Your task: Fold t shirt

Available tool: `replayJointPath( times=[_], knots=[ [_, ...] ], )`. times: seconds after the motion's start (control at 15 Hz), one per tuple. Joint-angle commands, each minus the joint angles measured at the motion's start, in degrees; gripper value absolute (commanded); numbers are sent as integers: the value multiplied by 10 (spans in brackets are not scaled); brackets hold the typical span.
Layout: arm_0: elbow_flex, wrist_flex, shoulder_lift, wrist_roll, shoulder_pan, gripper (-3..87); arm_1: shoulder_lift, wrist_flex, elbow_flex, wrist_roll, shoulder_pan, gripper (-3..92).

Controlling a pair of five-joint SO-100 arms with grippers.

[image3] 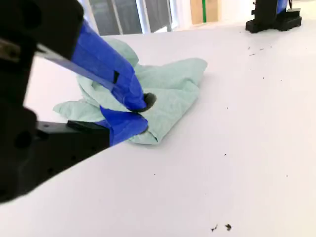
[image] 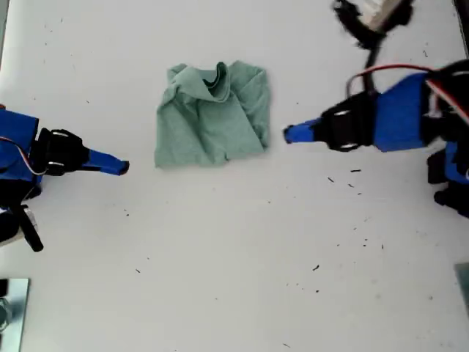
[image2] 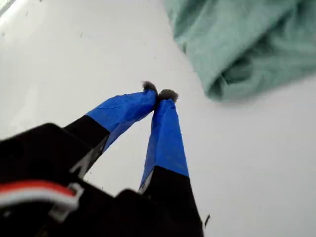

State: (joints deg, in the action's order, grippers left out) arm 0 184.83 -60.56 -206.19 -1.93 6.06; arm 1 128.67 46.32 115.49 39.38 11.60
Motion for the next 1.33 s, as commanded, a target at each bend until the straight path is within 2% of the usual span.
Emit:
replayJointPath(
  times=[0.0, 0.07, 0.2, 0.6, 0.73, 0.87, 0.93, 1.0, 1.13, 1.27],
  knots=[
    [7, 11, -4, -8, 14, 14, -461, 72, -536, 76, -43, 19],
    [7, 11, -4, -8, 11, 13, -554, 94, -651, 84, -60, 19],
    [7, 11, -4, -8, 13, 13, -574, 53, -627, 65, -76, 19],
    [7, 11, -4, -9, 4, 12, -577, 47, -620, 95, -37, 19],
    [7, 11, -4, -9, 3, 11, -592, 33, -619, 142, 51, 18],
    [7, 11, -4, -9, 11, 10, -694, -115, -662, 203, 195, 19],
    [7, 11, -4, -9, 12, 9, -785, -186, -739, 189, 280, 19],
    [7, 11, -4, -9, 15, 9, -773, -209, -733, 142, 349, 19],
    [7, 11, -4, -4, 9, 3, -513, -208, -535, 150, 402, 19],
    [7, 11, -4, -8, 11, 10, -371, -120, -473, 186, 385, 19]
  ],
)
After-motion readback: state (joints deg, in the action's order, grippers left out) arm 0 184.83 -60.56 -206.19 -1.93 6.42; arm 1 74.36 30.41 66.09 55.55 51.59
